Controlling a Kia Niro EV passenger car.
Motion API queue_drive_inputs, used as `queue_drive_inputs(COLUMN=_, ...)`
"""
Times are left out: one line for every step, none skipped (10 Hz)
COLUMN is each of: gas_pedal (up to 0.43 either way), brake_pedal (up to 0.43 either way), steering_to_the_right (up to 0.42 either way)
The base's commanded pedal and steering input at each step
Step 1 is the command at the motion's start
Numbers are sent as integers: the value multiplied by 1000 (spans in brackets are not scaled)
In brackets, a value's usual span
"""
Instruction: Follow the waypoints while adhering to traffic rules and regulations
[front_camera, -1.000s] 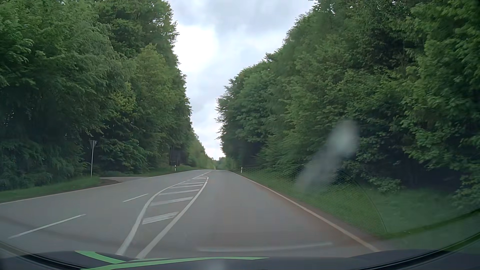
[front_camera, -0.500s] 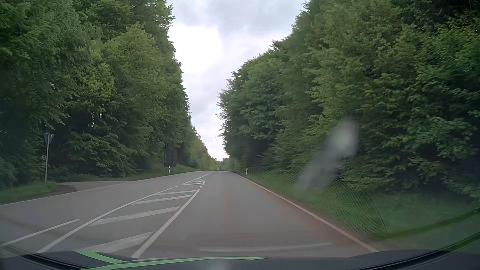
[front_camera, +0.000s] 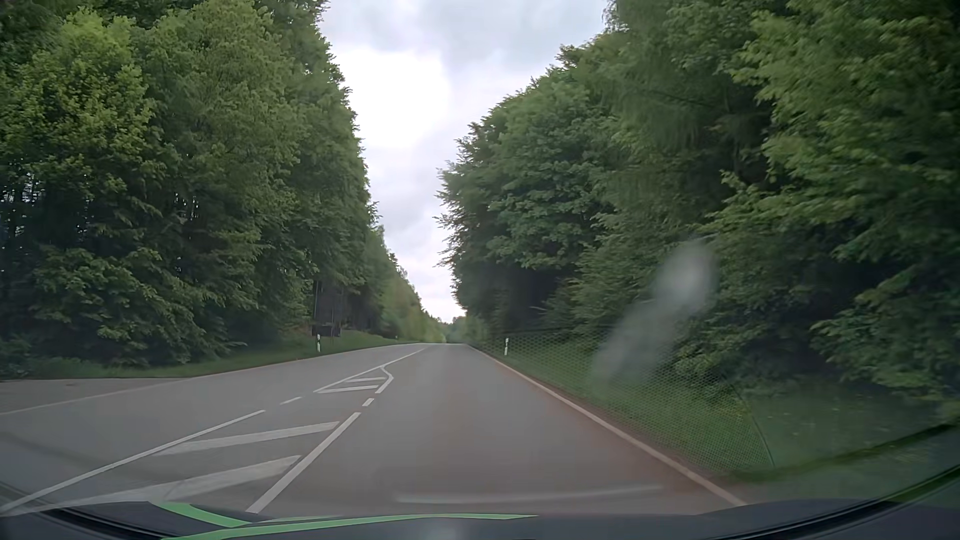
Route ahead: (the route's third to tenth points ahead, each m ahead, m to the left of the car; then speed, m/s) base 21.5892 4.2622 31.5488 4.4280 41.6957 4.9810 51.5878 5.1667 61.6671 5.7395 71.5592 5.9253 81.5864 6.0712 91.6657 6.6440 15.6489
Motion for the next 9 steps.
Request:
queue_drive_inputs(gas_pedal=579, brake_pedal=0, steering_to_the_right=-21)
queue_drive_inputs(gas_pedal=579, brake_pedal=0, steering_to_the_right=-22)
queue_drive_inputs(gas_pedal=579, brake_pedal=0, steering_to_the_right=-22)
queue_drive_inputs(gas_pedal=579, brake_pedal=0, steering_to_the_right=-19)
queue_drive_inputs(gas_pedal=579, brake_pedal=0, steering_to_the_right=-16)
queue_drive_inputs(gas_pedal=591, brake_pedal=0, steering_to_the_right=-14)
queue_drive_inputs(gas_pedal=591, brake_pedal=0, steering_to_the_right=-12)
queue_drive_inputs(gas_pedal=591, brake_pedal=0, steering_to_the_right=-10)
queue_drive_inputs(gas_pedal=591, brake_pedal=0, steering_to_the_right=-8)
